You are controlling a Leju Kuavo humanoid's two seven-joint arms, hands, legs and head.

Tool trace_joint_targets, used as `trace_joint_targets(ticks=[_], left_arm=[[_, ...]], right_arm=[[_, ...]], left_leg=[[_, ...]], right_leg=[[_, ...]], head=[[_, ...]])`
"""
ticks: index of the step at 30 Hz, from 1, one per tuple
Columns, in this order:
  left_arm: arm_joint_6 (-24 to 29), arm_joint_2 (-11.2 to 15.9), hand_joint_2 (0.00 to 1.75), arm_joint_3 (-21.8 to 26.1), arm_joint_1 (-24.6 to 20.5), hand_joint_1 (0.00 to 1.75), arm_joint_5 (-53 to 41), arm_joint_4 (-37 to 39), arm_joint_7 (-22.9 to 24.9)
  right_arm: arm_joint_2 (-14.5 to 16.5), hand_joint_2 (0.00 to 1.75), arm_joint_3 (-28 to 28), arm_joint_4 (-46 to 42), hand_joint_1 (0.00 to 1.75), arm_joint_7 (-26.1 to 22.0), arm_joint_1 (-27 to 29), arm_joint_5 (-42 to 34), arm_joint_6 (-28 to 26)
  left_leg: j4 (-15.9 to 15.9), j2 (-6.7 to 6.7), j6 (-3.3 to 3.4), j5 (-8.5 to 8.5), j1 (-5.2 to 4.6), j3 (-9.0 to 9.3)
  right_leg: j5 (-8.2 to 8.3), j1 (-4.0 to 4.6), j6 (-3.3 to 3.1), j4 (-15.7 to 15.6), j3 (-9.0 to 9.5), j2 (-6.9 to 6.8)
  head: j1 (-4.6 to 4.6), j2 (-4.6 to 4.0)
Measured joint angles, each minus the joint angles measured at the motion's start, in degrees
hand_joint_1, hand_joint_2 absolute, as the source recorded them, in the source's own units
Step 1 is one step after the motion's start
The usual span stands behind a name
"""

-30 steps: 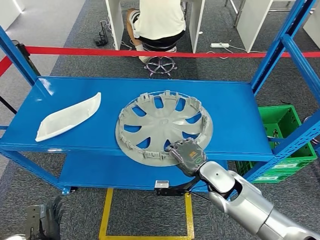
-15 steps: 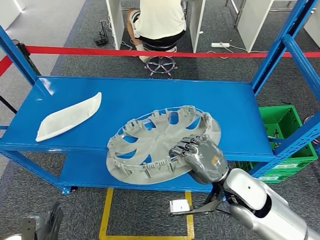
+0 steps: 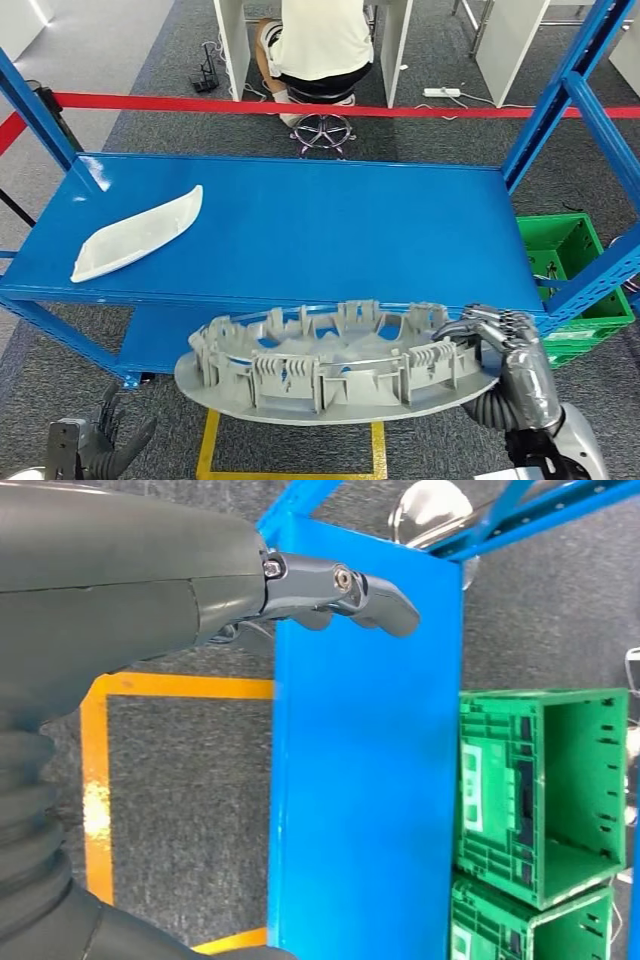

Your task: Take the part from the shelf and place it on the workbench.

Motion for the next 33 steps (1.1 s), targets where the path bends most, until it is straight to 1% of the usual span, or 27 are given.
trace_joint_targets(ticks=[2, 5, 6, 8, 10, 11, 12, 13, 14, 16, 17, 18, 19, 20, 21, 22, 23, 24, 25, 26, 27, 28, 29, 30, 31, 32, 33], left_arm=[[0.79, -0.01, 1.75, -0.35, 0.15, 0.00, 0.03, -0.47, -0.25], [1.90, -0.03, 1.75, -1.16, 0.22, 0.00, -0.20, -0.74, -0.68], [2.20, -0.05, 1.75, -1.45, 0.23, 0.00, -0.33, -0.82, -0.77], [2.68, -0.08, 1.75, -1.95, 0.18, 0.00, -0.58, -0.96, -0.89], [3.04, -0.06, 1.75, -2.43, 0.10, 0.00, -0.73, -0.99, -0.93], [3.21, -0.04, 1.75, -2.73, 0.08, 0.00, -0.75, -0.98, -0.94], [3.39, 0.00, 1.75, -3.06, 0.03, 0.00, -0.75, -0.98, -0.95], [3.57, 0.08, 1.75, -3.43, -0.03, 0.00, -0.75, -0.96, -0.99], [3.73, 0.20, 1.75, -3.80, -0.13, 0.00, -0.73, -0.93, -1.05], [3.97, 0.45, 1.75, -4.50, -0.33, 0.00, -0.64, -0.80, -1.21], [4.05, 0.56, 1.75, -4.77, -0.40, 0.00, -0.58, -0.73, -1.29], [4.11, 0.64, 1.75, -5.04, -0.44, 0.00, -0.55, -0.64, -1.34], [4.18, 0.68, 1.75, -5.31, -0.47, 0.00, -0.46, -0.56, -1.38], [4.25, 0.73, 1.75, -5.59, -0.55, 0.00, -0.39, -0.47, -1.42], [4.33, 0.78, 1.75, -5.86, -0.63, 0.00, -0.31, -0.39, -1.45], [4.43, 0.85, 1.75, -6.08, -0.68, 0.00, -0.22, -0.30, -1.50], [4.54, 0.94, 1.75, -6.29, -0.70, 0.00, -0.17, -0.17, -1.54], [4.65, 1.06, 1.75, -6.54, -0.67, 0.00, -0.14, 0.01, -1.56], [4.74, 1.18, 1.75, -6.86, -0.65, 0.00, -0.10, 0.25, -1.58], [4.84, 1.29, 1.75, -7.20, -0.65, 0.00, -0.07, 0.53, -1.58], [4.96, 1.39, 1.75, -7.52, -0.68, 0.00, -0.02, 0.81, -1.59], [5.12, 1.49, 1.75, -7.84, -0.74, 0.00, 0.08, 1.06, -1.59], [5.33, 1.58, 1.75, -8.17, -0.82, 0.00, 0.19, 1.27, -1.59], [5.53, 1.72, 1.75, -8.58, -0.89, 0.00, 0.30, 1.39, -1.57], [5.70, 1.86, 1.75, -9.06, -0.97, 0.00, 0.40, 1.49, -1.51], [5.83, 2.03, 1.75, -9.57, -1.04, 0.00, 0.44, 1.56, -1.40], [5.97, 2.20, 1.75, -10.14, -1.14, 0.00, 0.45, 1.66, -1.20]], right_arm=[[0.63, 1.75, -2.01, -1.55, 1.75, -1.46, 1.20, -2.06, -0.08], [1.42, 1.75, -4.49, -3.73, 1.75, -2.50, 3.13, -3.36, -0.45], [1.61, 1.75, -5.16, -4.31, 1.75, -2.59, 3.70, -3.43, -0.64], [1.92, 1.75, -6.32, -5.30, 1.75, -2.67, 4.68, -3.48, -1.01], [2.14, 1.75, -7.27, -6.18, 1.75, -2.70, 5.79, -3.53, -1.48], [2.22, 1.75, -7.70, -6.61, 1.75, -2.70, 6.44, -3.70, -1.74], [2.31, 1.75, -8.10, -7.06, 1.75, -2.71, 7.08, -4.05, -1.98], [2.39, 1.75, -8.49, -7.52, 1.75, -2.71, 7.67, -4.65, -2.22], [2.47, 1.75, -8.87, -7.99, 1.75, -2.70, 8.17, -5.39, -2.44], [2.64, 1.75, -9.70, -8.86, 1.75, -2.65, 8.90, -6.69, -2.97], [2.73, 1.75, -10.08, -9.18, 1.75, -2.63, 9.17, -7.04, -3.18], [2.82, 1.75, -10.42, -9.41, 1.75, -2.61, 9.46, -7.25, -3.32], [2.88, 1.75, -10.69, -9.58, 1.75, -2.58, 9.76, -7.47, -3.36], [2.95, 1.75, -10.97, -9.73, 1.75, -2.57, 10.12, -7.86, -3.37], [2.99, 1.75, -11.26, -9.85, 1.75, -2.53, 10.41, -8.43, -3.38], [3.04, 1.75, -11.55, -9.98, 1.75, -2.48, 10.63, -9.13, -3.38], [3.10, 1.75, -11.89, -10.10, 1.75, -2.42, 10.87, -10.00, -3.38], [3.17, 1.75, -12.27, -10.23, 1.75, -2.36, 11.11, -10.94, -3.36], [3.27, 1.75, -12.68, -10.37, 1.75, -2.34, 11.43, -11.84, -3.33], [3.37, 1.75, -13.08, -10.46, 1.75, -2.32, 11.77, -12.63, -3.27], [3.47, 1.75, -13.43, -10.55, 1.75, -2.32, 12.02, -13.23, -3.20], [3.59, 1.75, -13.76, -10.64, 1.75, -2.31, 12.22, -13.69, -3.13], [3.76, 1.75, -14.10, -10.73, 1.75, -2.27, 12.52, -14.16, -3.05], [4.01, 1.75, -14.52, -10.87, 1.75, -2.12, 12.92, -14.73, -2.98], [4.33, 1.75, -15.02, -11.04, 1.75, -1.96, 13.40, -15.28, -2.91], [4.67, 1.75, -15.55, -11.20, 1.75, -1.78, 13.91, -15.74, -2.86], [5.03, 1.75, -16.09, -11.39, 1.75, -1.60, 14.43, -16.04, -2.83]], left_leg=[[0.67, 0.43, -0.71, -0.06, -0.29, -0.16], [1.31, 1.08, -1.59, -0.42, -0.35, -0.51], [2.42, 1.12, -1.94, -1.69, -0.28, -0.97], [8.05, 0.99, -2.57, -6.32, -0.09, -3.00], [15.28, 0.96, -2.79, -10.36, 0.05, -5.19], [17.00, 0.95, -2.77, -10.89, 0.10, -5.33], [16.48, 0.88, -2.66, -10.24, 0.12, -4.43], [13.76, 0.57, -2.48, -8.75, 0.16, -2.44], [9.67, -0.37, -2.23, -7.19, 0.21, 0.25], [2.20, -3.15, -1.90, -5.65, 0.39, 4.83], [0.32, -4.05, -1.85, -5.59, 0.41, 5.88], [-0.26, -4.17, -1.77, -5.63, 0.33, 6.08], [-0.34, -3.48, -1.55, -5.28, 0.28, 5.88], [-0.52, -2.69, -1.14, -4.87, 0.30, 5.64], [-0.66, -1.91, -0.62, -4.38, 0.33, 5.27], [-0.83, -1.04, -0.15, -3.85, 0.39, 4.77], [-0.87, -0.22, 0.19, -3.37, 0.33, 4.21], [-0.86, 0.55, 0.43, -2.93, 0.22, 3.58], [-0.83, 1.36, 0.53, -2.47, 0.10, 2.95], [-0.79, 2.15, 0.57, -1.99, 0.00, 2.28], [-0.71, 2.94, 0.56, -1.54, -0.11, 1.61], [-0.61, 3.72, 0.51, -1.10, -0.22, 0.96], [-0.46, 4.42, 0.40, -0.73, -0.34, 0.42], [-0.26, 5.03, 0.26, -0.44, -0.52, 0.01], [-0.05, 5.55, 0.06, -0.19, -0.67, -0.24], [0.12, 6.07, -0.18, 0.11, -0.77, -0.33], [0.20, 6.65, -0.46, 0.46, -0.80, -0.41]], right_leg=[[0.71, -0.03, -0.60, -2.51, 1.12, -0.38], [1.49, -0.21, -2.40, -2.21, 0.07, 1.28], [1.84, -0.27, -2.95, -2.23, -0.34, 1.63], [2.64, -0.33, -3.74, -2.25, -1.40, 2.35], [3.47, -0.31, -3.95, -2.21, -2.56, 3.15], [3.88, -0.31, -3.91, -2.20, -3.10, 3.59], [4.28, -0.31, -3.82, -2.19, -3.60, 4.05], [4.69, -0.32, -3.68, -2.19, -4.05, 4.58], [5.10, -0.35, -3.46, -2.18, -4.45, 5.15], [6.01, -0.36, -2.82, -2.25, -5.16, 6.29], [6.50, -0.40, -2.40, -2.40, -5.38, 6.84], [7.05, -0.46, -1.94, -2.67, -5.55, 7.43], [7.58, -0.55, -1.48, -3.01, -5.80, 7.97], [7.61, -0.55, -1.13, -3.09, -6.06, 7.67], [6.78, -0.47, -0.88, -2.59, -6.54, 6.62], [4.78, -0.36, -0.69, -0.93, -7.31, 5.15], [1.91, -0.27, -0.56, 1.96, -8.12, 3.52], [-1.00, -0.22, -0.37, 5.59, -9.05, 2.60], [-3.08, -0.22, -0.20, 9.24, -9.70, 2.27], [-3.64, -0.22, -0.08, 11.89, -9.78, 2.19], [-2.79, -0.21, -0.02, 12.94, -9.10, 2.14], [-1.08, -0.20, -0.02, 12.08, -7.46, 1.93], [0.56, -0.16, -0.08, 9.40, -4.83, 1.24], [1.09, -0.02, -0.17, 5.28, -1.45, 0.00], [0.69, 0.17, -0.45, 0.82, 1.85, -1.21], [-0.08, 0.38, -0.82, -2.58, 4.00, -2.11], [-0.82, 0.61, -1.25, -4.65, 5.02, -2.36]], head=[[0.02, 0.00], [-0.16, 0.00], [-0.23, 0.00], [-0.39, 0.00], [-0.45, 0.00], [-0.45, 0.00], [-0.44, 0.00], [-0.44, 0.00], [-0.44, 0.00], [-0.42, 0.00], [-0.43, 0.00], [-0.44, 0.00], [-0.47, 0.00], [-0.49, 0.00], [-0.38, 0.00], [-0.28, 0.01], [-0.17, 0.01], [-0.07, 0.01], [-0.05, 0.01], [-0.03, 0.00], [-0.01, 0.00], [-0.01, 0.00], [-0.01, 0.00], [0.01, 0.00], [-0.04, 0.00], [-0.06, 0.00], [-0.08, 0.00]])
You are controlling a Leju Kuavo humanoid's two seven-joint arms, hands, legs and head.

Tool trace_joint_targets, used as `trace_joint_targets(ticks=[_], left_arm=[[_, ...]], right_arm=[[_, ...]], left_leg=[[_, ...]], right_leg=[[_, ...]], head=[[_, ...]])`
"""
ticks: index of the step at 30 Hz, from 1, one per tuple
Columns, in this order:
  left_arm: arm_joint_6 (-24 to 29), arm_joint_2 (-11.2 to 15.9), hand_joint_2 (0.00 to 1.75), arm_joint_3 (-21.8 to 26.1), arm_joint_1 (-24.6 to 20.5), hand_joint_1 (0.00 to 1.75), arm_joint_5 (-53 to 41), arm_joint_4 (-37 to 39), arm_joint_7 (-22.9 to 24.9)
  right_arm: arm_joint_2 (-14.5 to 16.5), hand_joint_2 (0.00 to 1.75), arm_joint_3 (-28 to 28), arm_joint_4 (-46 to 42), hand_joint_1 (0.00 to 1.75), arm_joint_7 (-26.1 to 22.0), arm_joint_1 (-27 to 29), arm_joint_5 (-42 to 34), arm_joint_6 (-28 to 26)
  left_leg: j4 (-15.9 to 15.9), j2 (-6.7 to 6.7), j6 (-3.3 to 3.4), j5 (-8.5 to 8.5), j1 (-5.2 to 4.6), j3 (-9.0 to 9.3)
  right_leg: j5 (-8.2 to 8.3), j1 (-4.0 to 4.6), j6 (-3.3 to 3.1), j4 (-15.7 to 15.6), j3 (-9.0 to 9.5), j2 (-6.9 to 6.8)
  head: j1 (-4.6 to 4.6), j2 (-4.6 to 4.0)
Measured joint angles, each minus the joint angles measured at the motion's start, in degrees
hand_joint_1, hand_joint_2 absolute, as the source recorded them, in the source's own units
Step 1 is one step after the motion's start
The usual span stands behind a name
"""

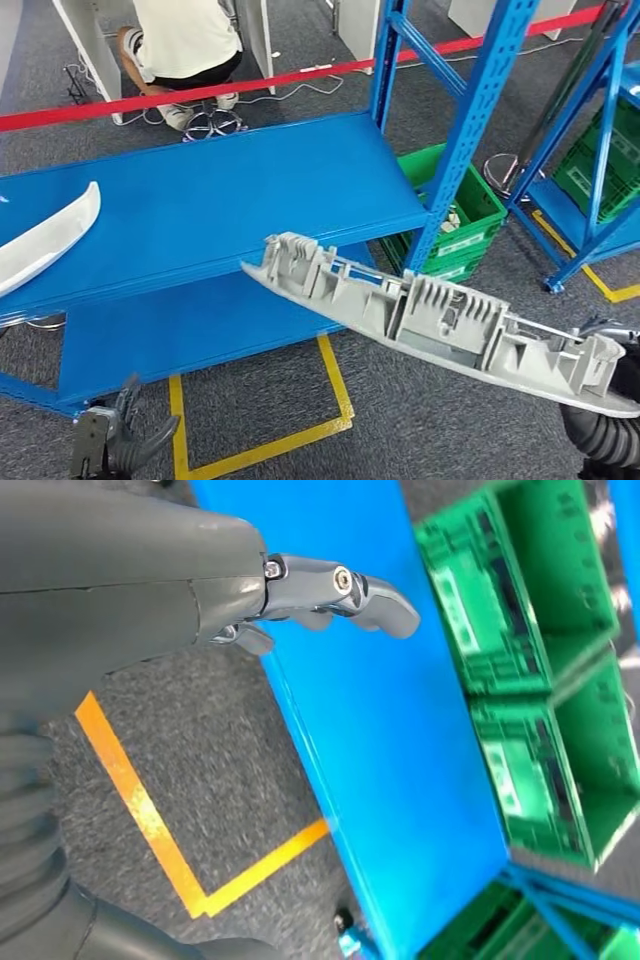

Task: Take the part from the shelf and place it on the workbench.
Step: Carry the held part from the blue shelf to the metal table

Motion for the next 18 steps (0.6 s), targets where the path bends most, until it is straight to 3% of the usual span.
trace_joint_targets(ticks=[2, 3, 5, 7, 8, 9, 10, 12, 14, 15, 17, 18], left_arm=[[0.32, 0.34, 1.75, -1.16, -0.25, 0.00, 0.00, 0.26, 0.43], [0.55, 0.51, 1.75, -1.77, -0.36, 0.00, 0.01, 0.42, 0.63], [0.97, 0.84, 1.75, -2.92, -0.52, 0.00, 0.04, 0.76, 1.04], [1.73, 1.15, 1.75, -4.08, -0.84, 0.00, 0.31, 1.32, 1.89], [2.32, 1.35, 1.75, -4.64, -1.15, 0.00, 0.69, 1.78, 2.53], [3.08, 1.54, 1.75, -5.15, -1.57, 0.00, 1.36, 2.44, 3.38], [3.92, 1.68, 1.75, -5.53, -2.05, 0.00, 2.28, 3.26, 4.31], [5.72, 1.90, 1.75, -5.95, -3.16, 0.00, 4.72, 5.58, 6.11], [7.14, 2.11, 1.75, -6.16, -4.32, 0.00, 6.84, 8.78, 6.90], [7.61, 2.23, 1.75, -6.28, -4.83, 0.00, 7.56, 10.46, 6.91], [8.04, 2.42, 1.75, -6.63, -5.56, 0.00, 8.35, 13.37, 6.63], [8.10, 2.51, 1.75, -6.78, -5.87, 0.00, 8.52, 14.46, 6.51]], right_arm=[[0.78, 1.75, -0.90, -0.35, 1.75, 0.27, 1.09, -0.15, -0.05], [1.19, 1.75, -1.31, -0.56, 1.75, 0.48, 1.62, -0.14, -0.10], [1.97, 1.75, -2.04, -1.07, 1.75, 0.99, 2.47, -0.06, -0.23], [2.70, 1.75, -2.84, -1.74, 1.75, 1.48, 3.35, 0.12, -0.35], [3.11, 1.75, -3.27, -2.05, 1.75, 1.68, 3.79, 0.23, -0.38], [3.56, 1.75, -3.73, -2.34, 1.75, 1.90, 4.22, 0.34, -0.39], [4.03, 1.75, -4.19, -2.58, 1.75, 2.13, 4.58, 0.48, -0.39], [5.11, 1.75, -5.09, -3.15, 1.75, 2.65, 5.20, 0.91, -0.39], [6.13, 1.75, -5.84, -3.87, 1.75, 3.03, 5.68, 1.52, -0.42], [6.55, 1.75, -6.13, -4.21, 1.75, 3.11, 5.89, 1.77, -0.43], [7.23, 1.75, -6.57, -4.70, 1.75, 3.18, 6.34, 2.03, -0.48], [7.50, 1.75, -6.74, -4.88, 1.75, 3.20, 6.58, 2.06, -0.50]], left_leg=[[0.05, 0.68, -0.66, 0.41, 0.17, -0.15], [0.47, -0.07, -1.09, -0.48, 0.30, -0.41], [4.14, -3.03, -1.92, -5.14, 0.64, -1.56], [11.21, -5.04, -2.40, -10.40, 0.95, -3.14], [14.08, -5.34, -2.50, -11.40, 1.04, -3.47], [15.34, -5.51, -2.53, -11.03, 1.10, -3.09], [14.60, -5.72, -2.51, -9.60, 1.16, -1.83], [7.89, -7.45, -2.39, -6.66, 1.37, 3.13], [0.37, -9.90, -2.00, -6.48, 1.61, 7.80], [-1.53, -10.55, -1.70, -6.95, 1.59, 8.83], [-1.89, -9.46, -0.79, -6.67, 1.45, 8.42], [-1.80, -8.66, -0.19, -6.19, 1.42, 7.87]], right_leg=[[0.51, 0.06, -1.06, -0.71, -0.83, 0.99], [1.08, -0.04, -1.57, -0.76, -1.36, 1.60], [2.56, -0.39, -2.32, -0.87, -2.63, 2.80], [4.08, -0.49, -2.54, -0.76, -4.32, 4.21], [4.82, -0.50, -2.51, -0.68, -5.28, 4.96], [5.50, -0.53, -2.39, -0.58, -6.20, 5.69], [6.12, -0.60, -2.21, -0.47, -7.08, 6.41], [7.31, -0.77, -1.62, -0.18, -8.71, 7.86], [8.55, -0.82, -0.92, 0.11, -9.97, 9.24], [9.22, -0.82, -0.56, 0.08, -10.35, 9.87], [10.38, -0.95, 0.11, -0.21, -10.91, 10.71], [9.93, -0.95, 0.34, 0.07, -11.42, 9.96]], head=[[0.01, 0.00], [-0.01, 0.00], [-0.14, 0.00], [-0.25, 0.00], [-0.25, 0.00], [-0.26, 0.00], [-0.25, 0.00], [-0.26, 0.00], [-0.22, 0.00], [-0.22, 0.00], [-0.21, 0.00], [-0.16, 0.01]])
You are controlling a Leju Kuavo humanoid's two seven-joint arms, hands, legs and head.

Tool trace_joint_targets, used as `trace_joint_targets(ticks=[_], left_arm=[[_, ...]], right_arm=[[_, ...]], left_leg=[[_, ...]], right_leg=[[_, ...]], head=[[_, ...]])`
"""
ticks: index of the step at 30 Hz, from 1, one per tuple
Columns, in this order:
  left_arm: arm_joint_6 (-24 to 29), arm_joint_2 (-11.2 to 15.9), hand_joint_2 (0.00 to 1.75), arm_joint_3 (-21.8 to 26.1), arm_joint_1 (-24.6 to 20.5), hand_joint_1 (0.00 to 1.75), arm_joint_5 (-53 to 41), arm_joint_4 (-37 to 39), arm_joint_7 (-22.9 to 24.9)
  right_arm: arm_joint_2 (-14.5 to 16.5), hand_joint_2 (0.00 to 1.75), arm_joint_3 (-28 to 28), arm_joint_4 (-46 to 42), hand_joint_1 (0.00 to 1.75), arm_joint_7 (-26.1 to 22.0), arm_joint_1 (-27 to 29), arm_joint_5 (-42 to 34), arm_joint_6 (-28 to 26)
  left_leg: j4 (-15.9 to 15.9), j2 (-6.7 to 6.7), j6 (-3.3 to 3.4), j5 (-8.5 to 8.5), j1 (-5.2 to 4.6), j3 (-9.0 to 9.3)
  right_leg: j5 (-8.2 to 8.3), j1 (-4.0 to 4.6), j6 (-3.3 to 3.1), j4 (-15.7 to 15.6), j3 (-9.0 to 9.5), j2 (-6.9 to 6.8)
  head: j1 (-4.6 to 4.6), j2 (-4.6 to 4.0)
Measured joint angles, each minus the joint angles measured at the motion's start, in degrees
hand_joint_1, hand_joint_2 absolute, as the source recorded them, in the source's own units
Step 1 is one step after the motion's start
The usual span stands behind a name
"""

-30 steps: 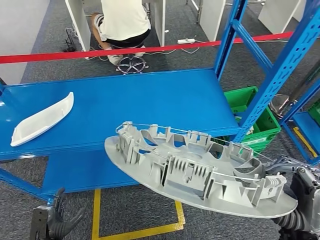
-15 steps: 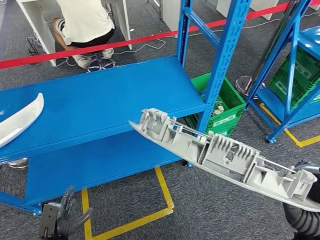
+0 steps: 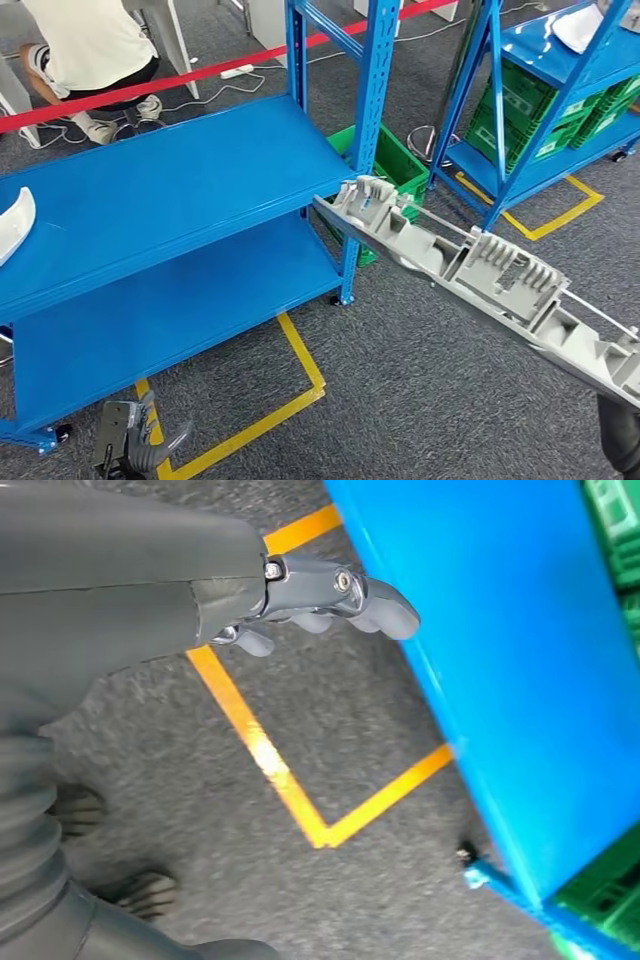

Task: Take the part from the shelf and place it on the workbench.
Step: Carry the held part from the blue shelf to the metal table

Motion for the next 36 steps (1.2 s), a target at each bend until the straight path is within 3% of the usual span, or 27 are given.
trace_joint_targets(ticks=[1, 2, 4, 5, 6, 7, 9, 11, 12, 13, 16, 18, 20, 21, 22, 23, 25, 27, 28, 29, 31, 33, 34, 36], left_arm=[[0.02, 0.09, 1.75, -0.11, -0.27, 0.00, 0.09, 0.93, -0.07], [0.03, 0.20, 1.75, -0.17, -0.50, 0.00, 0.13, 1.71, -0.10], [0.09, 0.36, 1.75, -0.20, -0.64, 0.00, 0.22, 2.89, -0.09], [0.23, 0.42, 1.75, -0.21, -0.72, 0.00, 0.33, 3.41, 0.04], [0.51, 0.46, 1.75, -0.22, -0.92, 0.00, 0.61, 4.03, 0.44], [0.93, 0.51, 1.75, -0.24, -1.26, 0.00, 1.03, 4.82, 1.06], [1.86, 0.66, 1.75, -0.23, -2.20, 0.00, 2.14, 7.20, 2.27], [2.47, 0.98, 1.75, -0.22, -2.99, 0.00, 2.80, 10.11, 2.00], [2.62, 1.16, 1.75, -0.24, -3.30, 0.00, 2.89, 11.50, 1.50], [2.70, 1.28, 1.75, -0.25, -3.54, 0.00, 2.89, 12.57, 1.05], [2.75, 1.38, 1.75, -0.28, -3.86, 0.00, 2.88, 13.93, 0.61], [2.75, 1.43, 1.75, -0.66, -4.13, 0.00, 2.16, 16.03, 0.29], [2.75, 1.49, 1.75, -1.40, -4.47, 0.00, 1.04, 18.39, 0.10], [2.75, 1.49, 1.75, -1.73, -4.66, 0.00, 0.70, 18.96, 0.14], [2.74, 1.50, 1.75, -2.02, -4.90, 0.00, 0.49, 19.50, 0.19], [2.70, 1.51, 1.75, -2.26, -5.18, 0.00, 0.28, 19.96, 0.23], [2.60, 1.54, 1.75, -2.85, -5.74, 0.00, -0.08, 20.69, 0.29], [2.37, 1.55, 1.75, -3.38, -6.24, 0.00, -0.47, 21.20, 0.31], [2.20, 1.55, 1.75, -3.63, -6.47, 0.00, -0.64, 21.49, 0.30], [1.91, 1.55, 1.75, -3.92, -6.63, 0.00, -0.82, 21.78, 0.27], [0.91, 1.54, 1.75, -4.62, -6.82, 0.00, -1.23, 22.32, 0.04], [-0.42, 1.73, 1.75, -5.25, -6.88, 0.00, -1.60, 22.59, -0.37], [-0.93, 1.96, 1.75, -5.52, -6.90, 0.00, -1.79, 22.69, -0.52], [-1.52, 2.34, 1.75, -6.09, -6.78, 0.00, -2.33, 22.84, -0.63]], right_arm=[[0.23, 1.75, -0.14, -0.14, 1.75, 0.03, 0.15, 0.02, -0.03], [0.40, 1.75, -0.25, -0.23, 1.75, 0.05, 0.24, 0.04, -0.05], [0.66, 1.75, -0.37, -0.29, 1.75, 0.07, 0.21, 0.04, -0.06], [0.78, 1.75, -0.38, -0.29, 1.75, 0.06, 0.22, 0.02, -0.07], [0.87, 1.75, -0.39, -0.29, 1.75, 0.03, 0.25, -0.01, -0.08], [0.96, 1.75, -0.40, -0.29, 1.75, -0.02, 0.26, 0.00, -0.11], [1.05, 1.75, -0.43, -0.44, 1.75, -0.13, 0.30, 0.27, -0.25], [1.15, 1.75, -0.58, -0.92, 1.75, -0.19, 0.31, 0.80, -0.50], [1.22, 1.75, -0.73, -1.25, 1.75, -0.22, 0.40, 0.98, -0.74], [1.28, 1.75, -0.86, -1.52, 1.75, -0.25, 0.48, 1.09, -0.94], [1.38, 1.75, -1.10, -1.92, 1.75, -0.29, 0.74, 1.03, -1.27], [1.85, 1.75, -1.61, -2.77, 1.75, -0.35, 0.98, 0.51, -1.37], [2.60, 1.75, -2.26, -3.65, 1.75, -0.42, 1.16, -0.07, -1.40], [2.90, 1.75, -2.49, -3.84, 1.75, -0.42, 1.22, -0.11, -1.37], [3.19, 1.75, -2.69, -4.04, 1.75, -0.38, 1.32, -0.01, -1.32], [3.48, 1.75, -2.88, -4.27, 1.75, -0.33, 1.49, 0.21, -1.22], [4.06, 1.75, -3.15, -4.83, 1.75, -0.09, 1.92, 0.93, -0.99], [4.61, 1.75, -3.34, -5.52, 1.75, 0.39, 2.26, 1.85, -0.81], [4.88, 1.75, -3.44, -5.90, 1.75, 0.70, 2.43, 2.38, -0.72], [5.15, 1.75, -3.54, -6.28, 1.75, 1.01, 2.59, 2.87, -0.61], [5.66, 1.75, -3.70, -6.95, 1.75, 1.51, 3.06, 3.64, -0.43], [6.01, 1.75, -3.86, -7.42, 1.75, 1.82, 3.38, 4.10, -0.32], [6.11, 1.75, -3.95, -7.56, 1.75, 1.89, 3.47, 4.23, -0.27], [6.32, 1.75, -4.05, -7.72, 1.75, 1.92, 3.56, 4.43, -0.17]], left_leg=[[0.01, 0.86, 0.59, 0.59, 0.00, -0.69], [-0.01, 1.75, 1.08, 1.24, -0.02, -1.50], [0.06, 3.42, 1.48, 2.51, -0.34, -3.00], [0.14, 4.28, 1.52, 3.16, -0.48, -3.83], [0.22, 5.15, 1.52, 3.80, -0.61, -4.71], [0.33, 5.97, 1.47, 4.41, -0.72, -5.60], [0.57, 7.32, 1.20, 5.50, -0.97, -7.04], [0.89, 8.36, 0.71, 6.48, -1.25, -7.74], [0.98, 8.83, 0.47, 6.97, -1.31, -7.83], [1.01, 9.20, 0.28, 7.35, -1.31, -7.94], [0.93, 9.74, 0.01, 7.91, -1.14, -8.07], [3.80, 7.13, -0.90, 3.98, -0.84, -9.29], [10.86, 3.77, -1.65, -2.82, -0.61, -11.23], [14.38, 3.29, -1.59, -4.63, -0.60, -11.70], [16.68, 3.06, -1.48, -4.96, -0.62, -11.59], [17.22, 2.89, -1.33, -3.98, -0.63, -10.68], [12.52, 1.75, -0.94, -0.78, -0.58, -6.17], [4.01, -1.26, -0.51, -0.52, -0.42, -0.17], [1.06, -2.39, -0.32, -1.19, -0.39, 1.69], [-0.52, -2.72, -0.10, -1.75, -0.45, 2.55], [-0.72, -1.22, 0.56, -1.40, -0.40, 1.97], [-0.73, 0.55, 1.42, -0.76, -0.28, 1.03], [-0.76, 1.36, 1.71, -0.63, -0.32, 0.55], [-0.79, 3.04, 1.82, -0.59, -0.37, -0.23]], right_leg=[[-1.65, 0.04, 0.19, 1.26, -0.73, -1.34], [-4.32, 0.07, 0.32, 3.70, -1.66, -3.03], [-10.16, 0.12, 0.65, 11.34, -3.47, -5.16], [-11.42, 0.10, 0.80, 14.97, -3.88, -5.40], [-11.22, 0.10, 0.90, 17.24, -3.57, -5.48], [-9.91, 0.10, 0.93, 17.63, -2.34, -5.58], [-7.37, 0.12, 0.84, 12.13, 3.41, -6.86], [-8.54, 0.38, 0.46, 2.79, 10.52, -9.06], [-9.50, 0.57, 0.14, -0.34, 12.46, -9.73], [-10.07, 0.75, -0.17, -2.03, 13.24, -9.82], [-9.85, 0.95, -0.69, -2.11, 12.56, -9.35], [-8.09, 0.91, -1.88, -2.00, 10.55, -7.97], [-5.49, 0.86, -2.99, -1.90, 7.72, -6.03], [-4.57, 0.90, -3.03, -1.83, 6.65, -5.26], [-3.70, 0.95, -2.99, -1.73, 5.50, -4.48], [-2.90, 0.97, -2.89, -1.59, 4.37, -3.72], [-1.39, 0.87, -2.59, -1.16, 2.22, -2.27], [-0.04, 0.91, -2.08, -0.58, 0.51, -0.96], [0.64, 0.95, -1.77, -0.48, 0.00, -0.36], [1.26, 0.98, -1.44, -0.57, -0.34, 0.27], [2.09, 0.93, -0.97, -0.84, -1.08, 0.68], [-0.18, 0.99, -0.59, 2.07, -2.84, -1.80], [-2.40, 1.00, -0.39, 5.52, -4.21, -3.52], [-6.54, 0.82, 0.15, 14.03, -7.07, -5.14]], head=[[0.08, 0.00], [0.16, 0.00], [0.30, -0.01], [0.31, -0.01], [0.31, -0.01], [0.33, -0.01], [0.31, -0.01], [0.25, -0.01], [0.26, -0.01], [0.27, -0.01], [0.35, -0.01], [0.24, -0.01], [0.09, -0.01], [0.06, -0.01], [0.06, -0.01], [0.06, -0.01], [0.07, -0.01], [0.09, 0.00], [0.09, 0.00], [0.09, 0.01], [0.02, 0.00], [0.20, -0.01], [0.33, -0.01], [0.45, -0.01]])
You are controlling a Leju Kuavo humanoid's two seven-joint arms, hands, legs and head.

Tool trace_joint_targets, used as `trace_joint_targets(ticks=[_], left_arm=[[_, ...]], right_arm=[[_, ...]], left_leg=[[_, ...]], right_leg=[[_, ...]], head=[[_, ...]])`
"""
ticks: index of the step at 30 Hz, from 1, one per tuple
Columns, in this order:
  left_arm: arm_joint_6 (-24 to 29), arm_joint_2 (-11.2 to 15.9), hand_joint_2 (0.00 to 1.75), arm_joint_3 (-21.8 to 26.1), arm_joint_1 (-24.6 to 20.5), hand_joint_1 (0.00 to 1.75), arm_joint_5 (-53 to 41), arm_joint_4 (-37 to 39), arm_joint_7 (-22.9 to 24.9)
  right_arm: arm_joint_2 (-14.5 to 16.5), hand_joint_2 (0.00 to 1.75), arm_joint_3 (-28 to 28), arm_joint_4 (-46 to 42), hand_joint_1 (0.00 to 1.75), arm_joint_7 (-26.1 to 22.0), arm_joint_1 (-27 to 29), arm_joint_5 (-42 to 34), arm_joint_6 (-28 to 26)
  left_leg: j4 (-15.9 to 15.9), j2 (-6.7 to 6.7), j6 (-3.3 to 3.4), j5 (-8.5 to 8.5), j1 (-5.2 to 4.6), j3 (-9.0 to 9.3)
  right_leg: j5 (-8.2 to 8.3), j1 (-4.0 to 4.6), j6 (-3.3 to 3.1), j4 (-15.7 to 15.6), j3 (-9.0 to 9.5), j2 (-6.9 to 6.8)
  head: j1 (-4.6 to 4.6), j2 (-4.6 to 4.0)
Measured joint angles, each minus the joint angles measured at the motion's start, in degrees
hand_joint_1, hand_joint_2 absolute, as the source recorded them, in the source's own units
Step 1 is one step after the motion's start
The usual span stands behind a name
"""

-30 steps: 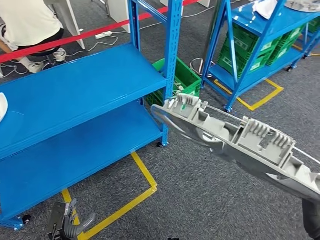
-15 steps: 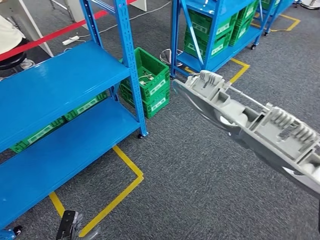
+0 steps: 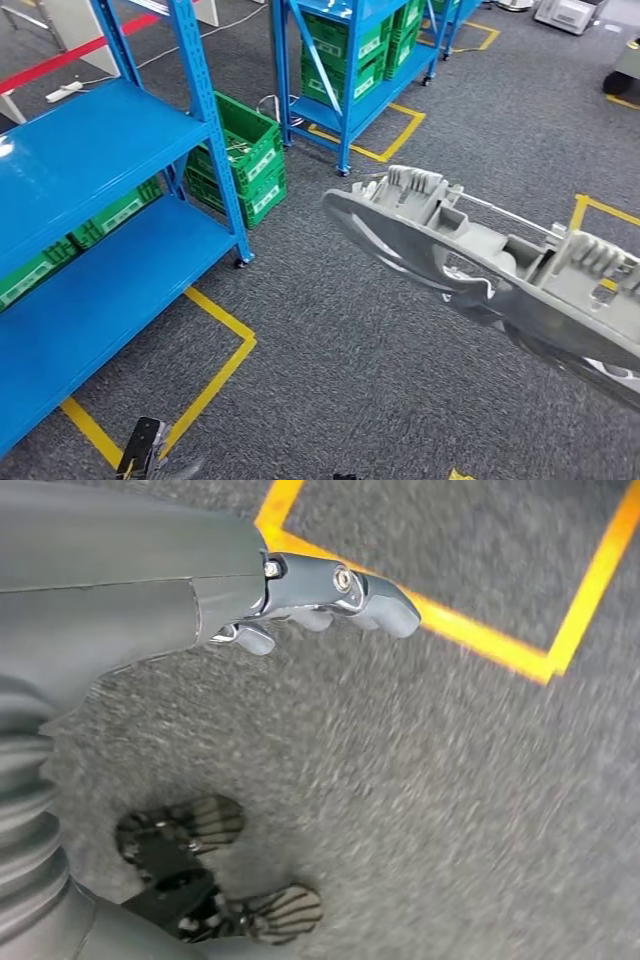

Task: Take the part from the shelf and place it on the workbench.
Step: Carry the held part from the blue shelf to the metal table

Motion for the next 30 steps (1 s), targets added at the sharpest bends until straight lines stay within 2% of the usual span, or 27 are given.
trace_joint_targets(ticks=[1, 2, 3, 4, 5, 6, 7, 8, 10, 11, 12, 13, 14, 15, 16, 17, 18, 19, 20, 21, 22, 23, 25, 27, 28, 29, 30], left_arm=[[-0.14, 0.15, 1.75, -0.33, 0.05, 0.00, -0.36, 0.07, 0.04], [-0.24, 0.25, 1.75, -0.70, 0.05, 0.00, -0.72, 0.10, 0.11], [-0.32, 0.32, 1.75, -1.10, -0.01, 0.00, -1.09, 0.12, 0.24], [-0.39, 0.40, 1.75, -1.52, -0.13, 0.00, -1.50, 0.11, 0.36], [-0.45, 0.51, 1.75, -1.92, -0.27, 0.00, -1.82, 0.10, 0.46], [-0.50, 0.63, 1.75, -2.29, -0.43, 0.00, -2.08, 0.08, 0.56], [-0.53, 0.76, 1.75, -2.62, -0.60, 0.00, -2.27, 0.07, 0.62], [-0.54, 0.87, 1.75, -2.88, -0.78, 0.00, -2.38, 0.05, 0.67], [-0.56, 0.97, 1.75, -3.34, -1.23, 0.00, -2.53, -0.20, 0.74], [-0.61, 1.01, 1.75, -3.57, -1.49, 0.00, -2.59, -0.41, 0.74], [-0.67, 1.05, 1.75, -3.79, -1.71, 0.00, -2.64, -0.62, 0.76], [-0.75, 1.09, 1.75, -3.98, -1.82, 0.00, -2.70, -0.78, 0.83], [-0.85, 1.11, 1.75, -4.17, -1.77, 0.00, -2.81, -0.83, 0.93], [-0.92, 1.11, 1.75, -4.33, -1.56, 0.00, -2.93, -0.85, 1.05], [-0.98, 1.12, 1.75, -4.48, -1.30, 0.00, -3.05, -0.87, 1.16], [-1.02, 1.16, 1.75, -4.63, -1.08, 0.00, -3.18, -0.90, 1.23], [-1.05, 1.20, 1.75, -4.78, -0.95, 0.00, -3.27, -0.95, 1.29], [-1.10, 1.23, 1.75, -4.96, -0.89, 0.00, -3.38, -1.01, 1.36], [-1.21, 1.25, 1.75, -5.18, -0.76, 0.00, -3.54, -1.05, 1.45], [-1.34, 1.26, 1.75, -5.39, -0.63, 0.00, -3.66, -1.09, 1.53], [-1.52, 1.29, 1.75, -5.57, -0.55, 0.00, -3.78, -1.15, 1.60], [-1.74, 1.33, 1.75, -5.70, -0.51, 0.00, -3.84, -1.28, 1.62], [-2.22, 1.47, 1.75, -5.84, -0.81, 0.00, -3.86, -1.78, 1.63], [-2.72, 1.70, 1.75, -5.95, -1.14, 0.00, -3.85, -2.34, 1.58], [-3.00, 1.83, 1.75, -6.04, -1.24, 0.00, -3.86, -2.55, 1.56], [-3.36, 1.95, 1.75, -6.16, -1.22, 0.00, -3.86, -2.70, 1.51], [-3.78, 2.01, 1.75, -6.33, -1.15, 0.00, -3.86, -2.79, 1.44]], right_arm=[[0.15, 1.75, -0.02, -0.04, 1.75, 0.00, 0.07, 0.13, 0.03], [0.33, 1.75, -0.04, -0.09, 1.75, 0.00, 0.14, 0.32, 0.02], [0.52, 1.75, -0.04, -0.16, 1.75, 0.00, 0.20, 0.56, -0.01], [0.68, 1.75, -0.04, -0.28, 1.75, -0.01, 0.29, 0.77, -0.07], [0.80, 1.75, -0.04, -0.40, 1.75, -0.02, 0.34, 0.93, -0.14], [0.92, 1.75, -0.03, -0.52, 1.75, -0.04, 0.39, 1.04, -0.22], [1.03, 1.75, -0.02, -0.62, 1.75, -0.08, 0.44, 1.08, -0.33], [1.15, 1.75, -0.02, -0.70, 1.75, -0.11, 0.46, 1.13, -0.45], [1.47, 1.75, -0.01, -0.96, 1.75, -0.15, 0.68, 1.30, -0.68], [1.62, 1.75, -0.02, -1.10, 1.75, -0.14, 0.78, 1.45, -0.76], [1.77, 1.75, -0.02, -1.22, 1.75, -0.13, 0.81, 1.61, -0.83], [1.91, 1.75, -0.03, -1.28, 1.75, -0.12, 0.81, 1.77, -0.88], [1.99, 1.75, -0.03, -1.29, 1.75, -0.11, 0.75, 1.87, -0.92], [2.10, 1.75, -0.03, -1.29, 1.75, -0.11, 0.69, 1.93, -0.95], [2.17, 1.75, -0.02, -1.28, 1.75, -0.11, 0.71, 1.97, -0.98], [2.23, 1.75, -0.01, -1.29, 1.75, -0.11, 0.75, 2.00, -1.03], [2.29, 1.75, 0.00, -1.29, 1.75, -0.11, 0.78, 2.03, -1.10], [2.33, 1.75, 0.01, -1.28, 1.75, -0.11, 0.81, 2.08, -1.19], [2.37, 1.75, 0.01, -1.28, 1.75, -0.11, 0.77, 2.12, -1.31], [2.39, 1.75, 0.02, -1.27, 1.75, -0.11, 0.70, 2.17, -1.43], [2.44, 1.75, 0.04, -1.26, 1.75, -0.11, 0.67, 2.23, -1.58], [2.48, 1.75, 0.07, -1.26, 1.75, -0.11, 0.68, 2.28, -1.73], [2.55, 1.75, 0.14, -1.26, 1.75, -0.12, 0.83, 2.35, -1.94], [2.55, 1.75, 0.21, -1.26, 1.75, -0.14, 0.72, 2.39, -2.05], [2.55, 1.75, 0.25, -1.26, 1.75, -0.15, 0.60, 2.40, -2.10], [2.55, 1.75, 0.28, -1.25, 1.75, -0.15, 0.48, 2.40, -2.15], [2.55, 1.75, 0.31, -1.25, 1.75, -0.15, 0.43, 2.36, -2.22]], left_leg=[[0.02, 0.95, -0.08, 0.17, 0.01, -0.18], [0.04, 1.86, -0.22, 0.29, 0.03, -0.24], [0.05, 2.71, -0.43, 0.42, 0.06, -0.16], [0.06, 3.46, -0.66, 0.47, 0.07, 0.03], [0.09, 4.16, -1.01, 0.40, -0.01, 0.25], [0.14, 4.74, -1.41, 0.27, -0.12, 0.47], [0.15, 5.27, -1.79, 0.06, -0.22, 0.68], [0.10, 5.84, -2.17, -0.14, -0.28, 0.89], [-0.15, 6.55, -2.93, -0.56, -0.11, 1.50], [0.48, 5.65, -3.21, -0.92, 0.04, 1.44], [2.46, 4.18, -3.42, -1.70, 0.16, 0.53], [5.90, 2.33, -3.54, -2.80, 0.28, -1.40], [10.52, 0.84, -3.61, -4.05, 0.32, -4.35], [15.10, 0.17, -3.72, -4.97, 0.34, -7.68], [18.36, -0.09, -3.85, -4.86, 0.39, -10.65], [19.55, -0.21, -4.00, -3.32, 0.49, -12.81], [18.38, -0.31, -4.18, -0.48, 0.66, -13.83], [15.29, -0.65, -4.48, 3.34, 0.96, -13.88], [12.09, -1.61, -4.91, 6.51, 1.36, -13.42], [9.11, -2.60, -5.14, 8.30, 1.64, -12.57], [7.13, -3.48, -5.09, 8.71, 1.73, -11.80], [6.45, -3.97, -4.82, 7.92, 1.64, -11.31], [5.79, -3.33, -3.76, 6.54, 1.27, -10.81], [5.61, -2.48, -2.82, 5.78, 1.24, -10.43], [5.49, -1.99, -2.37, 5.35, 1.23, -10.09], [5.48, -1.50, -2.04, 4.97, 1.13, -9.80], [5.46, -0.92, -1.83, 4.58, 1.00, -9.50]], right_leg=[[-1.01, -0.11, 0.19, 2.58, -0.34, -0.25], [-1.16, -0.21, 0.31, 2.91, 0.49, -0.46], [-0.45, -0.28, 0.33, 0.65, 2.66, -0.80], [0.72, -0.29, 0.26, -3.45, 5.82, -1.69], [1.36, -0.07, 0.09, -7.93, 8.90, -3.19], [1.68, 0.12, -0.29, -11.45, 11.35, -4.34], [1.52, 0.37, -0.75, -13.47, 12.72, -5.17], [0.98, 0.64, -1.25, -14.08, 12.91, -5.28], [0.60, 0.69, -2.19, -14.29, 12.92, -3.83], [0.44, 0.63, -2.60, -14.62, 13.33, -3.17], [0.28, 0.51, -2.99, -15.01, 14.06, -2.51], [0.05, 0.37, -3.32, -15.34, 14.92, -1.89], [-0.37, 0.39, -3.56, -15.48, 15.54, -1.23], [-0.92, 0.39, -3.69, -15.54, 16.20, -0.42], [-1.61, 0.37, -3.71, -15.56, 17.01, 0.49], [-2.43, 0.32, -3.60, -15.56, 18.01, 1.47], [-3.35, 0.22, -3.41, -15.56, 19.20, 2.41], [-4.39, 0.08, -3.18, -15.56, 20.52, 3.31], [-5.46, -0.06, -2.86, -15.55, 21.60, 4.13], [-6.43, -0.17, -2.46, -15.38, 22.33, 4.99], [-7.13, -0.39, -2.03, -15.20, 22.68, 5.79], [-7.52, -0.65, -1.58, -15.13, 22.55, 6.41], [-7.89, -1.20, -0.81, -15.28, 22.30, 6.85], [-8.83, -1.19, -0.15, -13.02, 20.93, 3.93], [-9.85, -1.06, 0.12, -9.77, 18.99, 2.03], [-11.09, -0.95, 0.30, -5.21, 15.97, 0.44], [-12.17, -0.90, 0.39, -0.39, 12.36, -0.17]], head=[[0.01, 0.00], [0.01, 0.00], [0.02, 0.00], [0.02, 0.00], [0.06, 0.00], [0.03, 0.00], [0.03, 0.00], [0.02, 0.00], [0.01, 0.00], [-0.11, 0.00], [-0.23, 0.00], [-0.39, 0.00], [-0.50, 0.00], [-0.52, 0.00], [-0.54, 0.00], [-0.53, 0.00], [-0.54, 0.00], [-0.55, 0.00], [-0.54, -0.01], [-0.59, -0.01], [-0.59, -0.02], [-0.61, -0.02], [-0.72, -0.01], [-0.72, -0.01], [-0.62, -0.01], [-0.55, -0.01], [-0.51, -0.01]])
